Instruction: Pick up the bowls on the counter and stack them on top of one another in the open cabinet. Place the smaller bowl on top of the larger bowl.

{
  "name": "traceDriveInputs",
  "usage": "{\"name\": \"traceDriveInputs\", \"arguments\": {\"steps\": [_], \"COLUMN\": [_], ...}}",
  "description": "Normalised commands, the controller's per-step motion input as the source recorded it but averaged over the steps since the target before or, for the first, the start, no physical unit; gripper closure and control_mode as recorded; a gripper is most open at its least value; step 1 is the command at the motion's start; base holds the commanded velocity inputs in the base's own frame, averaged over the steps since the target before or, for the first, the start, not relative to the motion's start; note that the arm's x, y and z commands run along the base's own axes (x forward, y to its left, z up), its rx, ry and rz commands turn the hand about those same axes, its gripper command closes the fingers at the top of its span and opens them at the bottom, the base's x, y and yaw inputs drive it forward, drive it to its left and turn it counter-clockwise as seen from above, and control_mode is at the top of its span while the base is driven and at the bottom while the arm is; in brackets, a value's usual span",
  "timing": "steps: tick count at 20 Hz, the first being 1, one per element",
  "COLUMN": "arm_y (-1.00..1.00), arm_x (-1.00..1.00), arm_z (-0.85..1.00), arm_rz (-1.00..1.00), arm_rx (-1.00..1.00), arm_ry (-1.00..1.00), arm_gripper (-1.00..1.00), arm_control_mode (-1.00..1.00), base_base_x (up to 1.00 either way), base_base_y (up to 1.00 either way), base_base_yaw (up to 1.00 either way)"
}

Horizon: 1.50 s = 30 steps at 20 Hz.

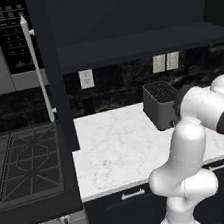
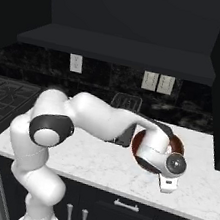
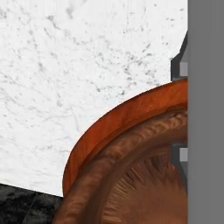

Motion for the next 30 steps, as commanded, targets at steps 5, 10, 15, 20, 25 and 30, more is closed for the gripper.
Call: {"name": "traceDriveInputs", "arguments": {"steps": [5,10,15,20,25,30], "arm_y": [0.12,0.34,0.58,0.69,0.59,0.57], "arm_x": [-0.54,-0.47,-0.37,-0.3,-0.3,-0.32], "arm_z": [1.0,0.89,0.87,0.92,1.0,1.0], "arm_rz": [0.0,-0.04,-0.07,-0.05,-0.02,0.0], "arm_rx": [0.0,-0.01,-0.08,-0.02,0.0,0.0], "arm_ry": [0.16,0.04,-0.13,-0.15,-0.13,-0.06], "arm_gripper": [1.0,1.0,1.0,1.0,1.0,1.0], "arm_control_mode": [-1.0,-1.0,-1.0,-1.0,-1.0,-1.0], "base_base_x": [0.0,0.0,0.0,0.0,0.0,0.0], "base_base_y": [0.0,0.0,0.0,0.0,0.0,0.0], "base_base_yaw": [0.0,0.0,0.0,0.0,0.0,0.0]}}
